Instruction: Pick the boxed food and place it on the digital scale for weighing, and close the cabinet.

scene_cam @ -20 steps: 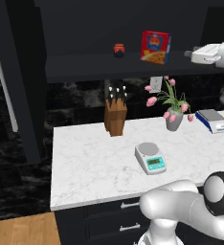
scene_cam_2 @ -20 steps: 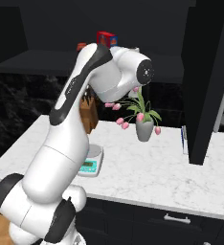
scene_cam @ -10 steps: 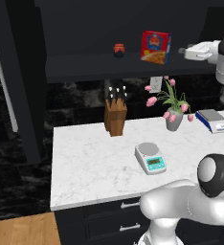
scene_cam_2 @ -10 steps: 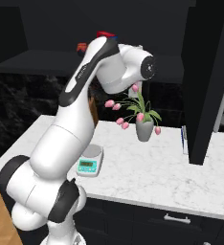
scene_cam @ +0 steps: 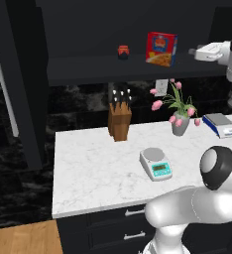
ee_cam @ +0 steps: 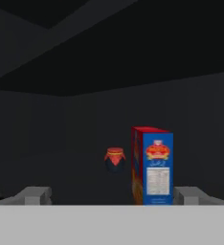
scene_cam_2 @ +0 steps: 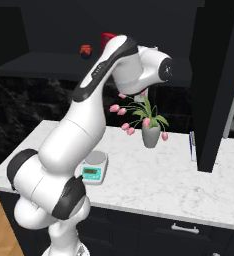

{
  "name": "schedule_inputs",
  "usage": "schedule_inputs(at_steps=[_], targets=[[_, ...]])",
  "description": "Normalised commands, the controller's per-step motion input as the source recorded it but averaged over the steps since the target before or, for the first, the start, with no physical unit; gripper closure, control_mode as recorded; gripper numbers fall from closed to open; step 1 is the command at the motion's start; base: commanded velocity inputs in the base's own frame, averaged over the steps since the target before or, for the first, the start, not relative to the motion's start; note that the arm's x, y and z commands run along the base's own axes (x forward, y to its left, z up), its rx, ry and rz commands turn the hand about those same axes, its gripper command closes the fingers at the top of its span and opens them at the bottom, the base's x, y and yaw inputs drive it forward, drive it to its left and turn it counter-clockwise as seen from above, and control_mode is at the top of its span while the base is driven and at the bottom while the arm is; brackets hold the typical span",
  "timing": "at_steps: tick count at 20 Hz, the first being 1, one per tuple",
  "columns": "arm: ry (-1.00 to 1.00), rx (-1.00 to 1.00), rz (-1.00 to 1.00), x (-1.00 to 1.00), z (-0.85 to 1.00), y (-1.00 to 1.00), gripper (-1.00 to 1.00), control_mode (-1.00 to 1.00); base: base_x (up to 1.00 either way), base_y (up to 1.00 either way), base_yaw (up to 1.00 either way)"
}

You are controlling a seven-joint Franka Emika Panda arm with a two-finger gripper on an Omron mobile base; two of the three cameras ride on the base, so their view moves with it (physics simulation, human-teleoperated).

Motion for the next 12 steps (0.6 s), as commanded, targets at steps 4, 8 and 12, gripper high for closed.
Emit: schedule_inputs(at_steps=[4,8,12], targets=[[0.00,0.00,0.00,0.09,0.00,-0.10,-1.00,-1.00,0.00,0.00,0.00],[0.00,0.00,0.00,0.12,0.00,-0.01,-1.00,-1.00,0.00,0.00,0.00],[0.00,0.00,0.00,0.12,0.00,0.00,-1.00,-1.00,0.00,0.00,0.00]])
